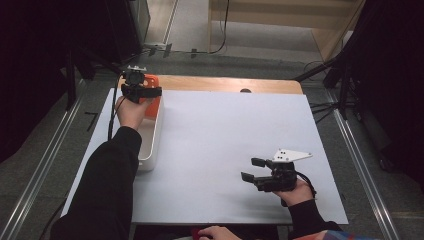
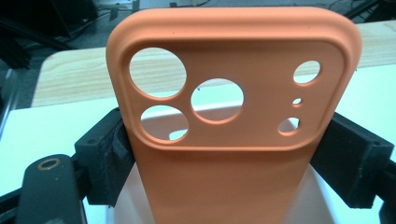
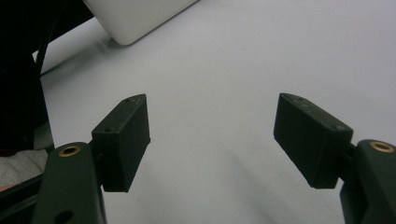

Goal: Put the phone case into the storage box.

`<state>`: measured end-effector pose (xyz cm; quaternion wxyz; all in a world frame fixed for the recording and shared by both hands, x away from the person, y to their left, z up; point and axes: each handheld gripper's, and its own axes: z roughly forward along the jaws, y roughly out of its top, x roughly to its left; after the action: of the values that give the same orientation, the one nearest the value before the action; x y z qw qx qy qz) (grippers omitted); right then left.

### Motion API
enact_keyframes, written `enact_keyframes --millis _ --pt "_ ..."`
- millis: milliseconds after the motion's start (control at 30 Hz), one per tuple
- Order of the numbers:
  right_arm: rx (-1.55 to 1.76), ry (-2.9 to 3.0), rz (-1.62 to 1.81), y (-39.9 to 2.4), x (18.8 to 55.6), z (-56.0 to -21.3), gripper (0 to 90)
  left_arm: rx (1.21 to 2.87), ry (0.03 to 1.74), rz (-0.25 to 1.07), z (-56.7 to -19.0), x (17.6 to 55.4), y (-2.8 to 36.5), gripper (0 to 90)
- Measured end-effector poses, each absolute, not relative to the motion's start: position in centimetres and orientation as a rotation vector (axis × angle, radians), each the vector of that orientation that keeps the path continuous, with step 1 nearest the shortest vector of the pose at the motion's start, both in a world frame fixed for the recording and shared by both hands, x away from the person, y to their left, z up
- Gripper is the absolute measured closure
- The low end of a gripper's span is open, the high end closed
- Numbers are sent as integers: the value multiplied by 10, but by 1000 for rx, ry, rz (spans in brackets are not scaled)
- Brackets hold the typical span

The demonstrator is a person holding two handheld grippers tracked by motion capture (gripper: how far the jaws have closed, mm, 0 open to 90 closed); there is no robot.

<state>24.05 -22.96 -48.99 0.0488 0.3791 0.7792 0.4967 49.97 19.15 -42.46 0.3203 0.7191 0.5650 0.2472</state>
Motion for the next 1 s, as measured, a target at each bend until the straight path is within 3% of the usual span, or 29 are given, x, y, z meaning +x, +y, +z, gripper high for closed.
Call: enact_keyframes --millis 267,433,533,1000 --pt "1155 2359 1526 -233 239 -490 256 1880 1499 662 -424 500 193 144" --pt "1150 2354 1532 -234 239 -489 256 1890 1503 665 -424 501 191 25" --pt "1151 2353 1534 -234 238 -489 256 1898 1508 691 -424 502 188 0" --pt "1149 2358 1528 -233 238 -489 256 1878 1467 656 -411 496 193 0"
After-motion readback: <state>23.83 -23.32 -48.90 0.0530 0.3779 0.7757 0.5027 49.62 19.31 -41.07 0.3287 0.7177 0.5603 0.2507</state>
